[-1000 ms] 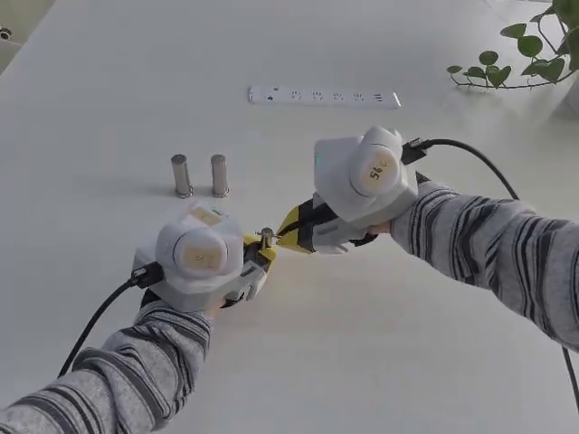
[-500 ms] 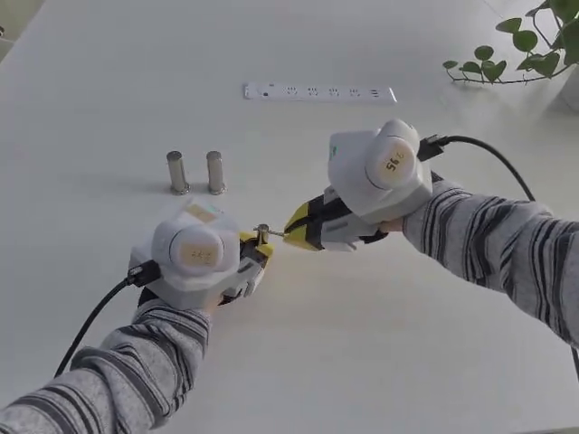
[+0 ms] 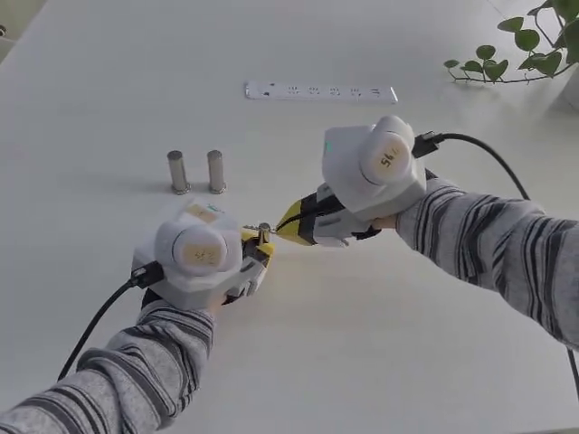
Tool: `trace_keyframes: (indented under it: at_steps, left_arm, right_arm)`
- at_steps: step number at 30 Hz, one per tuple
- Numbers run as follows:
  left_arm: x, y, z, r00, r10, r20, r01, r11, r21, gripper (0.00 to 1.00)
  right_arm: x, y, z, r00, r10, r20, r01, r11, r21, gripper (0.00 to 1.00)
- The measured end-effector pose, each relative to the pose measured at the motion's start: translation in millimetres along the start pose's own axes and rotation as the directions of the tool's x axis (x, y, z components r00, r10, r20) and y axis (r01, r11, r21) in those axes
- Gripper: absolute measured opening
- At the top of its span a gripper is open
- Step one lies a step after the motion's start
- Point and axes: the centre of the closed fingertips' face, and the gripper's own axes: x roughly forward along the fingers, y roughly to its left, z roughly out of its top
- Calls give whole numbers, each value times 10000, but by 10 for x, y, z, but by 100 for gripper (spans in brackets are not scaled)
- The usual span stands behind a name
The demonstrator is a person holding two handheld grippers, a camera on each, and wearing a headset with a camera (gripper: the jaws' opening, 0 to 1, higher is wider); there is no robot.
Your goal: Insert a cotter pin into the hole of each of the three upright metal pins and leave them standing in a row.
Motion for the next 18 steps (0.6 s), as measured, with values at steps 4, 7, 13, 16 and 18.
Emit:
trace_keyframes:
  at_steps: [4, 7, 13, 16, 18]
  left_arm:
    - [-1, 0, 0, 10000, 12, -1, -12, 10000, -9, 5]
    - [-1, 1, 0, 10000, 33, -7, -33, 10000, -40, 5]
    - [-1, 6, 1, 9999, 121, -37, -121, 9999, -74, 5]
    - [3, 10, 5, 9999, 136, -2, -136, 9999, -53, 5]
    - [7, 28, 9, 9998, 174, -3, -174, 9998, -102, 5]
  right_arm:
    - [3, 5, -4, 10000, 11, -16, -11, 10000, 12, 0]
    - [7, 2, -4, 10000, 16, 39, -16, 9999, 107, 0]
    - [4, -4, -50, 10000, -9, -1, 9, 9982, 593, 2]
    - [-35, -18, -37, 9990, -189, 394, 134, 9910, 1334, 7]
    - [-70, -55, -53, 9980, -436, 447, 351, 9838, 1757, 11]
